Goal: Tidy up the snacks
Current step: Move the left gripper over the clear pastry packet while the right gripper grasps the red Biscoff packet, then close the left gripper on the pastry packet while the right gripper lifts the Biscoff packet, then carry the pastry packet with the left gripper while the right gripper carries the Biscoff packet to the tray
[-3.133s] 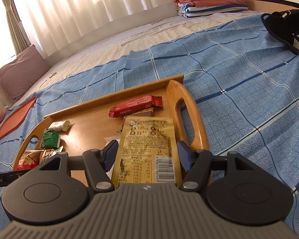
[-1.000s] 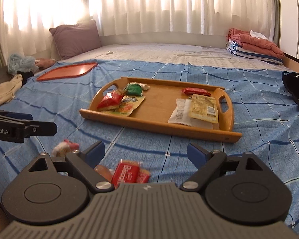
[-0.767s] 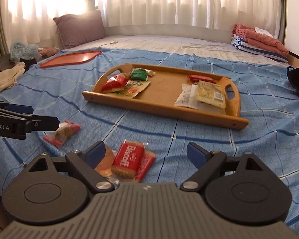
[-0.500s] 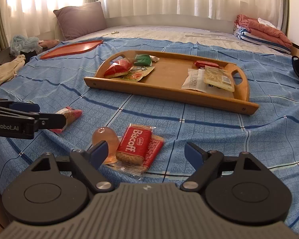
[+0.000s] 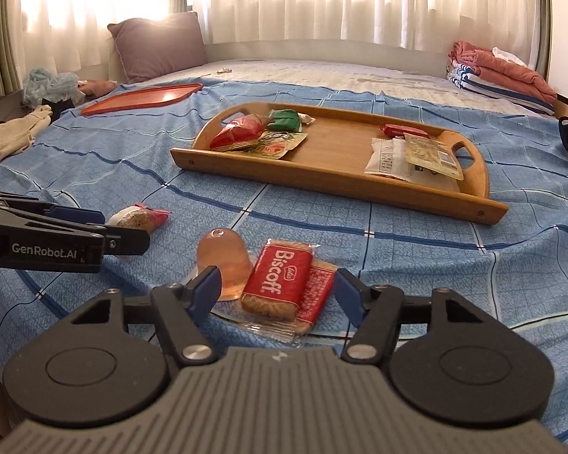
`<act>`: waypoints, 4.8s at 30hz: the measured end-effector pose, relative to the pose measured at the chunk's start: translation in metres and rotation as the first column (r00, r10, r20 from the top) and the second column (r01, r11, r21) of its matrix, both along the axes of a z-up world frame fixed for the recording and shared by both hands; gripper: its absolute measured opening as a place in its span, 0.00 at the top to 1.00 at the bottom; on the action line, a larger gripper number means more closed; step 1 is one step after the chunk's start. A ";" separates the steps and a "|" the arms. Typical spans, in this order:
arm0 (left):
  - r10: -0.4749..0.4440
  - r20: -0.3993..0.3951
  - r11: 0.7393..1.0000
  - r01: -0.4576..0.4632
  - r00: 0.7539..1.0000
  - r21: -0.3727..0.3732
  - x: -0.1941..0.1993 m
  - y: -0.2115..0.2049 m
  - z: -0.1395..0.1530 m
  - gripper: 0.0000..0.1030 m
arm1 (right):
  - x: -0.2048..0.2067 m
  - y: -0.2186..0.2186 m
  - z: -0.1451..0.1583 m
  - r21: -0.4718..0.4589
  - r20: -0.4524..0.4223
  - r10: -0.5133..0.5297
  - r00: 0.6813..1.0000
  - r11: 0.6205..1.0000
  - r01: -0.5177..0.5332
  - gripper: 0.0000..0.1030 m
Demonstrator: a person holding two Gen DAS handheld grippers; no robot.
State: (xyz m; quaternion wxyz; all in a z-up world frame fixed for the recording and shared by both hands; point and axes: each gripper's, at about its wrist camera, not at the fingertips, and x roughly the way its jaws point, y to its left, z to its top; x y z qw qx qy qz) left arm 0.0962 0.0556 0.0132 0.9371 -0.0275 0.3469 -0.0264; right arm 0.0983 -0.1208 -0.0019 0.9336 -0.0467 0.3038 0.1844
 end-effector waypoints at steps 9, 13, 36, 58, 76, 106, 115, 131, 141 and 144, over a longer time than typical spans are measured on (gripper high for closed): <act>0.010 -0.002 1.000 -0.010 1.000 0.010 0.003 -0.001 -0.008 0.44 | -0.001 0.007 -0.009 -0.032 0.018 0.001 1.000 1.000 0.000 0.27; 0.012 0.000 1.000 -0.012 1.000 0.008 0.003 0.000 -0.010 0.44 | -0.004 0.007 -0.011 -0.018 0.028 -0.013 1.000 1.000 0.013 0.33; 0.020 0.015 1.000 -0.020 1.000 0.013 0.004 -0.003 -0.004 0.59 | -0.003 -0.002 -0.003 0.034 0.047 -0.085 0.995 0.996 0.084 0.62; 0.000 0.068 0.999 -0.003 0.998 0.036 0.001 -0.013 0.015 0.59 | -0.003 -0.046 0.015 0.077 0.077 -0.183 0.980 0.981 0.177 0.62; 0.011 0.030 0.996 -0.014 0.999 0.083 0.012 -0.019 -0.015 0.48 | 0.011 -0.042 -0.012 -0.044 0.033 -0.213 0.977 0.976 0.214 0.35; -0.011 0.120 1.000 0.011 0.993 0.006 0.050 -0.019 0.065 0.71 | 0.047 -0.048 0.047 0.100 0.030 -0.204 0.979 0.975 0.200 0.63; -0.062 0.146 0.997 0.067 0.987 -0.033 0.093 -0.027 0.095 0.71 | 0.086 -0.052 0.067 0.135 -0.009 -0.198 0.980 0.971 0.197 0.63; -0.071 0.030 0.985 0.075 0.997 -0.158 0.186 -0.037 0.064 0.70 | 0.150 -0.037 0.058 0.159 -0.111 -0.146 0.983 0.974 0.163 0.63; -0.102 -0.055 0.987 0.095 0.993 -0.126 0.248 -0.046 0.039 0.70 | 0.166 -0.005 0.032 0.048 -0.091 -0.108 0.990 0.992 0.113 0.63; -0.107 -0.073 0.987 0.097 0.992 -0.128 0.265 -0.048 0.033 0.70 | 0.173 0.000 0.027 0.026 -0.087 -0.103 0.991 0.994 0.105 0.63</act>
